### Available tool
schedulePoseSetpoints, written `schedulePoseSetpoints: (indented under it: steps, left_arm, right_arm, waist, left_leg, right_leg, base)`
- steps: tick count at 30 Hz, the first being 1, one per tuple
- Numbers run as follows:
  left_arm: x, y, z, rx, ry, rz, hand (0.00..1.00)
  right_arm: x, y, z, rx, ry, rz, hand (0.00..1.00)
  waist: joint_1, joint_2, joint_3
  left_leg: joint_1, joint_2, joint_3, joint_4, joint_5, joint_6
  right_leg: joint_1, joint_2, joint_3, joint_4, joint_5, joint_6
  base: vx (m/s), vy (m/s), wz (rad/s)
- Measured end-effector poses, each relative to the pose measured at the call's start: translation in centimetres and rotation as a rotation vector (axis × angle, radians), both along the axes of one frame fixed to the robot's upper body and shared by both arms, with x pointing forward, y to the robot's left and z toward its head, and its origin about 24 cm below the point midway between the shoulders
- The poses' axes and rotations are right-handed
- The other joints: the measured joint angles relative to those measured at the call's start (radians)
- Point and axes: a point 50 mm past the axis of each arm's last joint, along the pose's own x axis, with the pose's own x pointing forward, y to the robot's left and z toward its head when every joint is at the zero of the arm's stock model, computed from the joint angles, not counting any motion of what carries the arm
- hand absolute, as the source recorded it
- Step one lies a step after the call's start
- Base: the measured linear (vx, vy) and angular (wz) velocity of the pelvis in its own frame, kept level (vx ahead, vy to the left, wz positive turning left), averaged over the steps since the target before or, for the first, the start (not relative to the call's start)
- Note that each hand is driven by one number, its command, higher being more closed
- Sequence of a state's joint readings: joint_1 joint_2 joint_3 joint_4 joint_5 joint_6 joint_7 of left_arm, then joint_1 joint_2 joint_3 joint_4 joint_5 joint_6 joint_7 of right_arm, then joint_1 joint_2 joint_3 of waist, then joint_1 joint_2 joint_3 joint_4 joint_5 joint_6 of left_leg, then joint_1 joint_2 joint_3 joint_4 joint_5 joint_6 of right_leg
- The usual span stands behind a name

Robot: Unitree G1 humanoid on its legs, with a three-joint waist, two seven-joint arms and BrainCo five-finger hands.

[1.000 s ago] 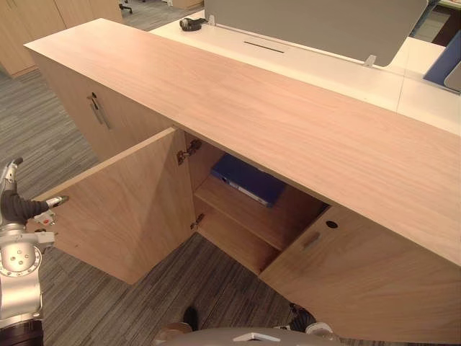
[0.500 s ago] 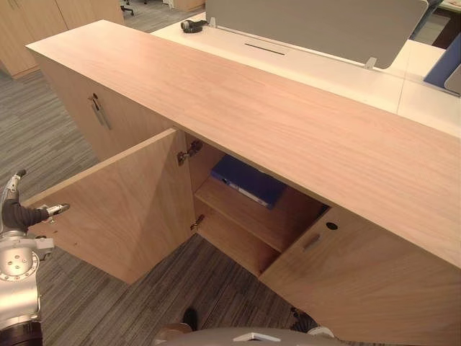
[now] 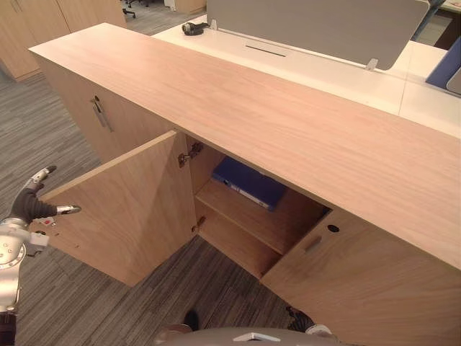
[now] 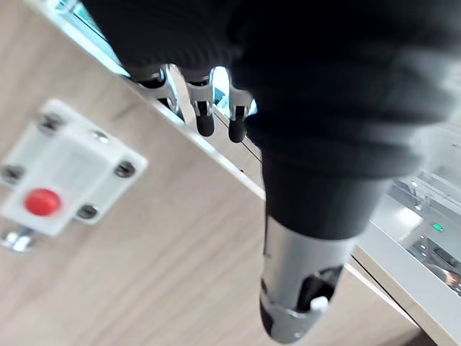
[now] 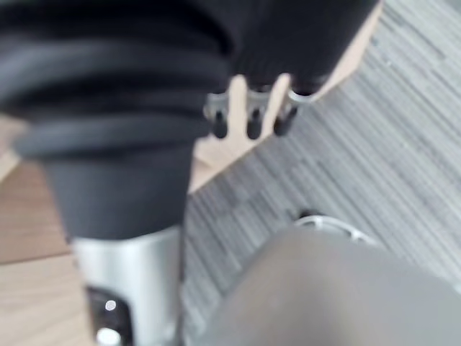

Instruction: Walk over to the cabinet, pick up the folder, carry it to the office cabinet, place the folder inside the office cabinet, then close the office cabinet door

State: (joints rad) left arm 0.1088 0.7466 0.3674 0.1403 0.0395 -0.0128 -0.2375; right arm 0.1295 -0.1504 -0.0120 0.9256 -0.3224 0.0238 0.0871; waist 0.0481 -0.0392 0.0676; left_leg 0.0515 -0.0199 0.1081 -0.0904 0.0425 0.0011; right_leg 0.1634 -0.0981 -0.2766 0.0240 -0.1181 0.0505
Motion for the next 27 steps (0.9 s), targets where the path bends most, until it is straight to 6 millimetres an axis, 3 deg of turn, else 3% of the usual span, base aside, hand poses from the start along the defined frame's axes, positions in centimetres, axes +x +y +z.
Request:
schedulePoseSetpoints:
  steps: [11,15,20,27]
  left_arm:
    - [1.4,-2.1,0.4,-0.144,0.065,-0.213,0.00]
    - [1.8,-2.5,0.5,-0.109,0.094,-0.256,0.00]
    - [2.4,-2.8,-0.2,0.024,0.113,-0.236,0.00]
    - [2.8,-2.8,-1.2,0.073,0.040,-0.106,0.00]
  right_arm:
    - [0.6,0.2,0.0,0.000,0.011,0.064,0.00]
    - [1.3,0.7,0.1,-0.003,0.001,0.111,0.00]
    - [1.0,0.6,-0.2,-0.004,0.025,0.107,0.00]
    - [1.0,0.2,-0.1,-0.004,0.021,0.070,0.00]
  waist:
    - [-0.016,-0.001,-0.015]
    - [-0.019,-0.001,-0.020]
    - [-0.021,0.000,-0.031]
    - [-0.027,0.001,-0.031]
  left_leg:
    - [0.002,-0.007,0.011,0.000,-0.007,0.004]
    - [0.003,-0.009,0.028,0.000,-0.007,0.008]
    - [0.005,-0.006,0.029,0.000,-0.007,0.008]
    - [0.010,-0.001,0.027,0.000,-0.014,-0.003]
  right_leg:
    - [-0.004,-0.010,0.018,0.001,-0.008,0.013]
    - [-0.010,-0.010,0.027,0.001,-0.007,0.013]
    - [-0.009,-0.007,0.030,0.002,-0.007,0.013]
    - [-0.010,-0.005,0.038,0.013,-0.008,0.013]
  base:
    - [0.01,-0.004,-0.04]
    - [0.04,-0.002,-0.07]
    - [0.00,0.000,0.00]
    - [-0.04,-0.010,-0.03]
